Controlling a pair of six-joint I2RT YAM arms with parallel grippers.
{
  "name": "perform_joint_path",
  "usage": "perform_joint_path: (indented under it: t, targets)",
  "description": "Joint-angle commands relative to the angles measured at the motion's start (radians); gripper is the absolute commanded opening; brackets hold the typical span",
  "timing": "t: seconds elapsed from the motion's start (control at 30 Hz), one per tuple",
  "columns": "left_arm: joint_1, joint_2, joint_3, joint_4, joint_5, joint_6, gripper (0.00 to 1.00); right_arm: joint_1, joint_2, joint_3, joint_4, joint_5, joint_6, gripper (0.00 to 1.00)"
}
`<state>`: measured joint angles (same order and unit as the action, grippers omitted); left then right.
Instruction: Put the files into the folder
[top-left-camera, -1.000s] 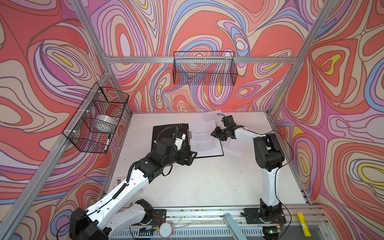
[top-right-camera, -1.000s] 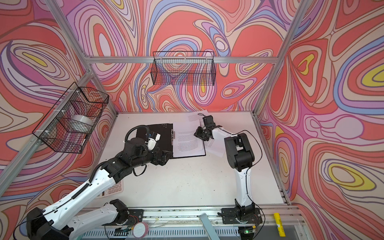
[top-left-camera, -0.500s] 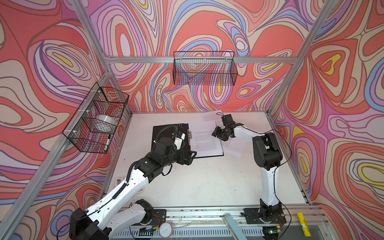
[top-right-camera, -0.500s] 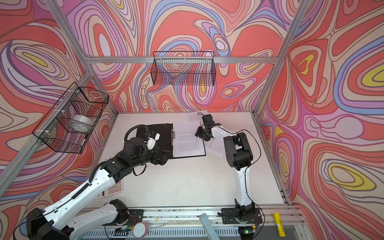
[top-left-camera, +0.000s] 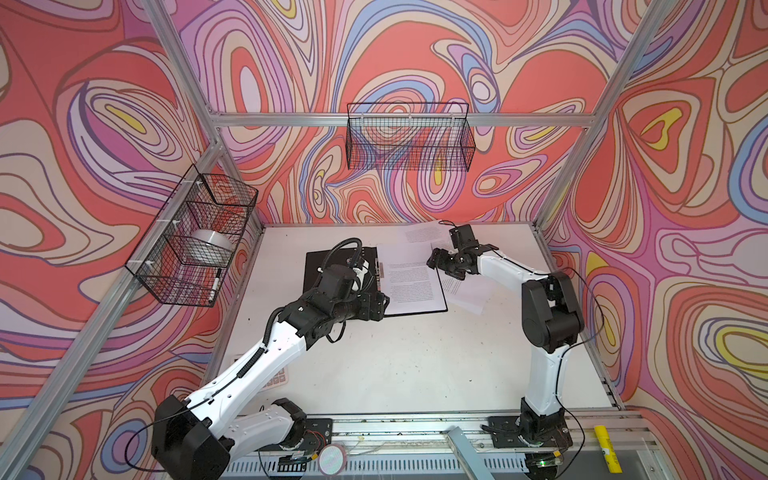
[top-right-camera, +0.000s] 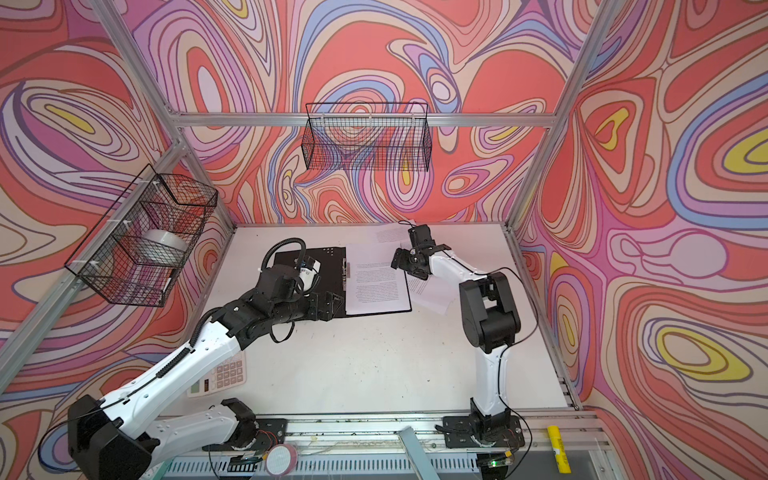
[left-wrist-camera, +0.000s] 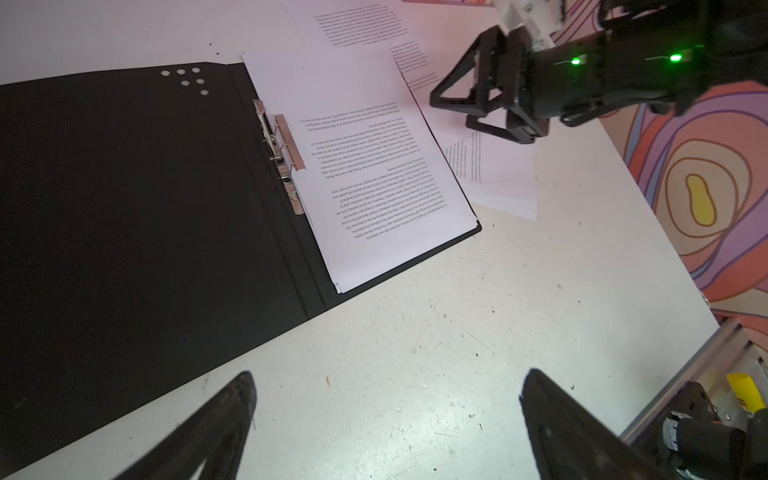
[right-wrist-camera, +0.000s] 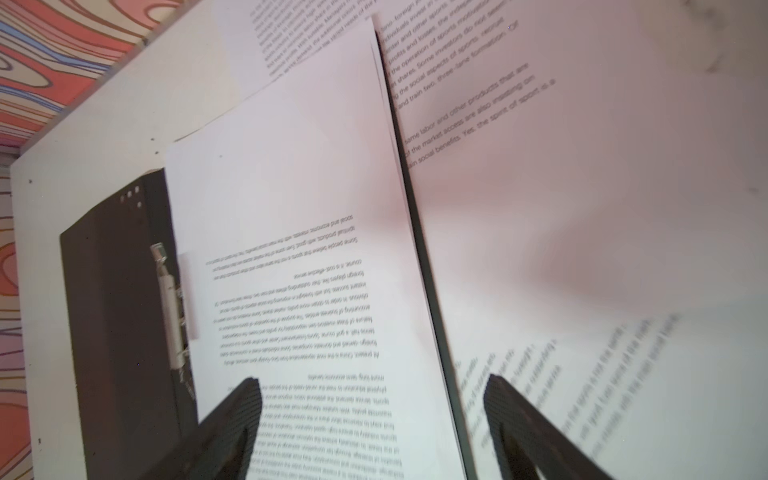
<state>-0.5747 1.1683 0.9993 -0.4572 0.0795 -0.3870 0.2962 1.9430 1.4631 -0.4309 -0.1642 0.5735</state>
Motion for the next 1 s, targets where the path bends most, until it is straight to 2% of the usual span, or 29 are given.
perform_joint_path:
  t: [0.0,0.07,0.17,0.3,0.37,0.5,0.8,0.97]
  targets:
    - [0.005,0.059,0.047,-0.09,-0.07,-0.055,1.0,0.005,-0.127,-0.066,-0.001,0.024,-0.01,0.9]
    - [0.006,0.106,0.053,-0.065,-0.072,-0.117,1.0,0.004,-0.198,-0.113,-0.023,0.046,-0.016,0.9]
    - [0.005,0.213,0.113,-0.048,-0.089,-0.159,0.9,0.005,-0.286,-0.183,-0.041,0.049,-0.031,0.9]
    - [0.007,0.432,0.317,-0.133,-0.111,-0.163,0.78,0.004,-0.344,-0.25,-0.055,-0.008,-0.035,0.89]
    - [0.007,0.542,0.416,-0.168,-0.106,-0.165,0.69,0.005,-0.357,-0.279,-0.044,-0.049,-0.032,0.89]
    - [0.033,0.735,0.595,-0.214,-0.076,-0.201,0.59,0.005,-0.369,-0.319,-0.042,-0.067,-0.045,0.93]
    - [0.097,1.0,0.88,-0.294,-0.046,-0.206,0.5,0.004,-0.376,-0.372,-0.013,-0.144,-0.054,0.98]
    - [0.098,1.052,0.919,-0.308,-0.042,-0.23,0.44,0.005,-0.353,-0.385,-0.004,-0.161,-0.057,0.98]
